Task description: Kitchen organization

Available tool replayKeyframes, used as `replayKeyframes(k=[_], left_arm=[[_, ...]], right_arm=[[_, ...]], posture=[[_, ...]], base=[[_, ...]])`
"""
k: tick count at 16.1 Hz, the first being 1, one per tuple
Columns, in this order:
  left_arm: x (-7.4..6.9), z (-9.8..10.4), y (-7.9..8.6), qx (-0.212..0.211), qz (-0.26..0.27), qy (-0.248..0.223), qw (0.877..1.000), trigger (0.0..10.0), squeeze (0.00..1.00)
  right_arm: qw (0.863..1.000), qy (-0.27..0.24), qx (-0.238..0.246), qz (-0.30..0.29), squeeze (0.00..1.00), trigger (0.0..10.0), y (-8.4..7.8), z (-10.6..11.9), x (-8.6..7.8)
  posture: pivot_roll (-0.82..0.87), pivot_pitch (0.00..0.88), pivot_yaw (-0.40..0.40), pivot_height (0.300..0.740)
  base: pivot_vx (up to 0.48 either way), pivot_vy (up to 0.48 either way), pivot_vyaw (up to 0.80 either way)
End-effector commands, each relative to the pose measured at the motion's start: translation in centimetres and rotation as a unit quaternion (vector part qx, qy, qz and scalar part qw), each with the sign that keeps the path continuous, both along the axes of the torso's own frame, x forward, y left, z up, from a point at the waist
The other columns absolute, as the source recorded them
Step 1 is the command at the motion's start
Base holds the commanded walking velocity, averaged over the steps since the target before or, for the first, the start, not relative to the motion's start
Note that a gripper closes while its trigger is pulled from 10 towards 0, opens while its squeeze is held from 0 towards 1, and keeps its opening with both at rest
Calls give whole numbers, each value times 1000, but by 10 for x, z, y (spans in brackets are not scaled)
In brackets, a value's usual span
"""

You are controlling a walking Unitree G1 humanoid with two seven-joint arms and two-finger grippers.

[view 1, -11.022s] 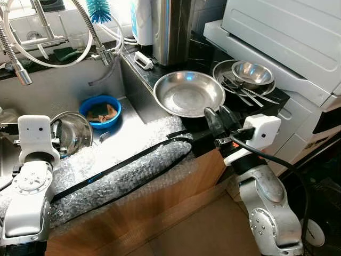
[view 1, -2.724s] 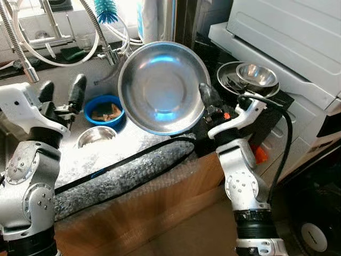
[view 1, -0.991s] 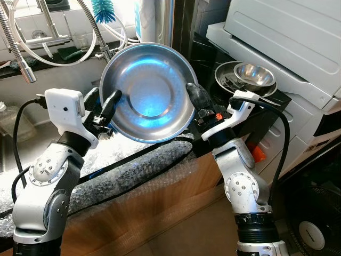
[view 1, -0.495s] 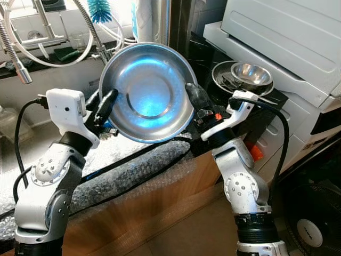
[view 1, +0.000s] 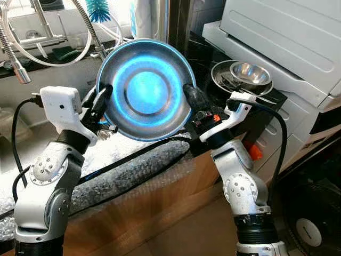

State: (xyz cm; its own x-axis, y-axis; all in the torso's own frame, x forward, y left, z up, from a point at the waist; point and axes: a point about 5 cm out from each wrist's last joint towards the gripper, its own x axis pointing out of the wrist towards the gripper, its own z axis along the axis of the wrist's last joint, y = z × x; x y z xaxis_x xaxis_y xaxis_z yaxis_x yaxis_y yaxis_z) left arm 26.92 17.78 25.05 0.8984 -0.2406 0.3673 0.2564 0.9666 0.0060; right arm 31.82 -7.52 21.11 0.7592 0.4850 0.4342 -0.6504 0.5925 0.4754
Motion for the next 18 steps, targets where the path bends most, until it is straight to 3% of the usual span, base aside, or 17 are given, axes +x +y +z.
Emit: replayKeyframes(k=[1,4,7,8,9,10,11,12,13,14,15,16,18], left_arm=[[1,-1,-1,-3,-1,6,1000,0,0],[2,9,11,-81,23,-11,996,0,0],[3,21,33,-174,85,-44,980,0,0],[2,26,41,-202,110,-59,971,0,0],[1,33,50,-206,148,-80,964,0,0],[-1,38,56,-186,182,-97,961,0,0],[-2,40,58,-122,214,-103,964,3098,0],[0,36,57,-62,234,-97,965,10000,0],[1,30,59,-9,252,-89,964,10000,0],[1,27,61,11,262,-82,961,10000,0],[2,19,67,75,282,-75,954,10000,0],[2,17,68,81,284,-73,953,10000,0],[1,5,82,145,321,-56,934,10000,0]], right_arm=[[1000,-21,1,-1,1000,10000,0,10,-2],[1000,-21,2,-1,1000,10000,-1,10,-1],[1000,-23,0,-2,1000,10000,0,11,-1],[1000,-23,-1,-3,427,10000,0,11,-1],[1000,-24,-4,-4,0,10000,-1,11,-1],[1000,-24,-5,-5,0,10000,-1,11,-1],[1000,-24,-7,-7,0,10000,-2,11,-1],[999,-26,-16,-16,0,10000,-3,11,-1],[999,-32,-30,-27,0,10000,-5,11,-2],[997,-38,-46,-39,0,10000,-6,11,-2],[992,-57,-91,-71,0,10000,-13,10,-7],[991,-59,-97,-77,0,10000,-14,10,-7],[973,-66,-159,-150,0,10000,-36,1,-18]], posture=[[107,100,-50,740],[108,96,-50,740],[107,93,-51,740],[107,93,-51,740],[105,91,-52,740],[104,90,-52,740],[105,89,-53,740],[103,90,-51,740],[101,90,-52,740],[101,91,-52,740],[98,92,-51,740],[98,92,-51,740],[87,98,-49,740]], base=[[0,0,0],[0,0,0],[0,0,0],[0,0,0],[0,0,0],[0,0,0],[0,0,0],[0,0,0],[0,0,0],[0,0,0],[0,0,0],[0,0,0],[0,0,0]])
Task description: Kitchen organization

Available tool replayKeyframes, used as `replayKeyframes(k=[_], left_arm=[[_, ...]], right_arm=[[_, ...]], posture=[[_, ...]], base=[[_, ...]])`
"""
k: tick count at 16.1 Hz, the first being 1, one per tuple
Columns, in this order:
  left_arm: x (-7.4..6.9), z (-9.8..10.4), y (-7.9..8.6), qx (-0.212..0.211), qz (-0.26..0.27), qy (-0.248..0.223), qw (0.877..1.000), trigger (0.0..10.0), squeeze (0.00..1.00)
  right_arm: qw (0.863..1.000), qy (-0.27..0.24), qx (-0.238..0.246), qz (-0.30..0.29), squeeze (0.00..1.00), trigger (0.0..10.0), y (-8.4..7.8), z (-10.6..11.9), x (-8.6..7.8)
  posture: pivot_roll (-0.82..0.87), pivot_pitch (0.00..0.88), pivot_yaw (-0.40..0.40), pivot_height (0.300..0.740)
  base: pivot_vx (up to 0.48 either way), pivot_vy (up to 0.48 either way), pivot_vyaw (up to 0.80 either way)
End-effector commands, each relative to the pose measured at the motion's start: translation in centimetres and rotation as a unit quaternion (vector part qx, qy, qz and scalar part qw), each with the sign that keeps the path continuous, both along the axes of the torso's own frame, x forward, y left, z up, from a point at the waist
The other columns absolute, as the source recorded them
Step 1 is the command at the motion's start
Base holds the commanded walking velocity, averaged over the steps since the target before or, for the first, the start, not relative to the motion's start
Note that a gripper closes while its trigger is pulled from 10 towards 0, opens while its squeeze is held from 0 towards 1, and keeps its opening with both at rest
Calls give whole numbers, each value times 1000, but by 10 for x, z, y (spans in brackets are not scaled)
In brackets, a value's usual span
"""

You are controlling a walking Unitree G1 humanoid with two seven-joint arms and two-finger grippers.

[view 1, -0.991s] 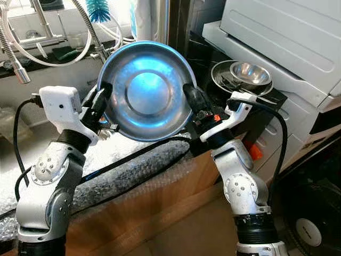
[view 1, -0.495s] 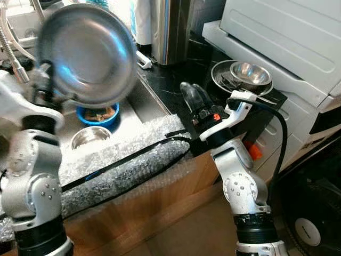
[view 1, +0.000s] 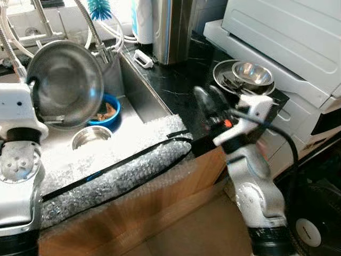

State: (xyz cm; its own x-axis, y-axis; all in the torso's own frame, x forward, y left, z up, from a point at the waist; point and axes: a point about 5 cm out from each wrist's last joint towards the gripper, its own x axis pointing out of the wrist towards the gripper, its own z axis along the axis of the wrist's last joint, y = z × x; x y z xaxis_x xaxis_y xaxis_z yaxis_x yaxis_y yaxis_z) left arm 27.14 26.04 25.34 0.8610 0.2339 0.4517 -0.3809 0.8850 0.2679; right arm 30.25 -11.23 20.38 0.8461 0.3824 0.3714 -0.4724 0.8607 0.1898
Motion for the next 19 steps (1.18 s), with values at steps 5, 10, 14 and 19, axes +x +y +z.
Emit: replayKeyframes(k=[5,10,14,19], left_arm=[[0,-26,22,15,78,47,996,10000,0],[4,-58,33,-5,110,128,986,10000,0],[8,-82,33,-61,98,188,975,10000,0],[39,-79,38,-112,81,248,959,10000,0]], right_arm=[[997,8,-57,-43,0,10000,-18,-17,-29],[997,23,-58,-55,0,10000,-17,-23,-34],[996,28,-59,-55,0,10000,-15,-24,-35],[996,34,-64,-49,0,10000,-11,-24,-33]], posture=[[78,101,-46,740],[78,104,-41,740],[77,105,-41,740],[83,94,-34,740]], base=[[0,0,0],[0,0,0],[0,0,0],[0,0,0]])
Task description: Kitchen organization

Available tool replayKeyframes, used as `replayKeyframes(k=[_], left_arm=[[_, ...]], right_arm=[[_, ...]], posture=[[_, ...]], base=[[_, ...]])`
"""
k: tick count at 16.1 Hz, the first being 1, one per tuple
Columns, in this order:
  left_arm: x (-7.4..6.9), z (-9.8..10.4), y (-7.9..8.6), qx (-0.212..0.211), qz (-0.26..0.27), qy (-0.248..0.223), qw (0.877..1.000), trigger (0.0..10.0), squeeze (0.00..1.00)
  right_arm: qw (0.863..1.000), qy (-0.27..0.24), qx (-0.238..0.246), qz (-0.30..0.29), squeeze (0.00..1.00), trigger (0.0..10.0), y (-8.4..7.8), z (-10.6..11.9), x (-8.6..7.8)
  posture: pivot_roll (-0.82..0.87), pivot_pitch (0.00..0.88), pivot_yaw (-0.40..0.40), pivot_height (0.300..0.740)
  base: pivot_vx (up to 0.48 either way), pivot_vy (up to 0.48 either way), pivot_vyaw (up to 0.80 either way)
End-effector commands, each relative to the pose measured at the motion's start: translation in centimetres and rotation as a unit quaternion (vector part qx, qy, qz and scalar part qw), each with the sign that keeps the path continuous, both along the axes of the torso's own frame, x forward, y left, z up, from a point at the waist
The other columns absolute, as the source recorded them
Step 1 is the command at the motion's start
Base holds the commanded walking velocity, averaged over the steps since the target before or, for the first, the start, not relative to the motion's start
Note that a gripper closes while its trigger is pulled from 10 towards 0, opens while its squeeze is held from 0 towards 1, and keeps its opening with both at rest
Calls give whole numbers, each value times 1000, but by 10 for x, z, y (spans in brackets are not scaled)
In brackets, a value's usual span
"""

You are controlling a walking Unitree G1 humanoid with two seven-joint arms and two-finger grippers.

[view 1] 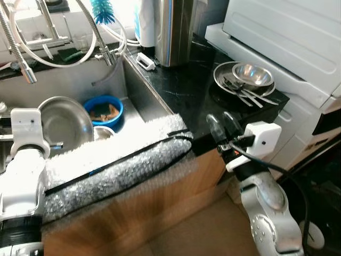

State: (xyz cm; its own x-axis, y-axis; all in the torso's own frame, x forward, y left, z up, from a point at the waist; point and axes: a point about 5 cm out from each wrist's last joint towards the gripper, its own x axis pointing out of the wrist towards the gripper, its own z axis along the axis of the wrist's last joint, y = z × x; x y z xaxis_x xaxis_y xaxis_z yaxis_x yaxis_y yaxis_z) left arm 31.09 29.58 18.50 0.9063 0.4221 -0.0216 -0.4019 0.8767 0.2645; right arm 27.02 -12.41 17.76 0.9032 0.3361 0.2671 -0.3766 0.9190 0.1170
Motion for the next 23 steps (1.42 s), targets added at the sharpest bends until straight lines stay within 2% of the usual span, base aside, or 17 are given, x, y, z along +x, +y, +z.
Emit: replayKeyframes(k=[1,4,5,8,11,13,14,15,16,17,19,20,21,22,23], left_arm=[[3,-13,8,-22,21,45,999,10000,0],[9,-27,7,-52,17,97,994,10000,0],[10,-29,5,-63,14,102,993,10000,1000],[12,-34,2,-88,2,115,990,10000,1000],[13,-34,2,-92,-2,114,989,10000,1000],[17,-24,0,-94,-8,80,992,10000,1000],[19,-8,-1,-66,-19,31,997,10000,604],[19,12,-8,-42,-31,-24,998,10000,0],[18,18,-9,-37,-32,-41,998,10000,0],[11,39,-11,5,-35,-105,994,10000,0],[-5,60,-14,23,-45,-187,981,10000,0],[-13,64,-14,38,-49,-209,976,10000,0],[-32,70,-16,69,-53,-242,966,10000,0],[-34,71,-16,73,-53,-244,966,10000,0],[-46,72,-17,97,-59,-252,961,10000,0]], right_arm=[[1000,-1,-6,1,0,10000,2,2,0],[1000,3,-12,4,0,10000,3,0,0],[1000,5,-12,5,0,10000,3,0,0],[1000,9,-15,9,0,10000,4,-1,0],[1000,13,-14,9,0,10000,4,-2,0],[1000,13,-14,8,0,10000,4,-2,1],[1000,12,-14,8,0,10000,4,-2,1],[1000,11,-13,7,0,10000,4,-1,1],[1000,11,-13,7,0,10000,4,-1,2],[1000,8,-10,3,0,10000,3,0,2],[1000,4,-6,0,0,10000,2,2,4],[1000,1,-3,-2,0,10000,2,3,4],[1000,-4,1,-9,0,10000,0,5,6],[1000,-5,2,-10,0,10000,0,5,6],[1000,-8,1,-14,0,10000,-2,6,6]], posture=[[79,94,-33,740],[69,88,-21,740],[67,88,-20,740],[68,82,-18,740],[66,76,-16,740],[65,74,-16,740],[62,74,-17,740],[65,76,-18,740],[65,76,-18,740],[68,82,-21,740],[74,85,-24,740],[76,88,-25,740],[82,90,-28,740],[82,90,-28,740],[88,92,-32,740]], base=[[0,0,0],[0,0,0],[0,0,0],[0,0,0],[0,0,0],[0,0,0],[0,0,0],[0,0,0],[0,0,0],[0,0,0],[0,0,0],[0,0,0],[0,0,0],[0,0,0],[0,0,0]])
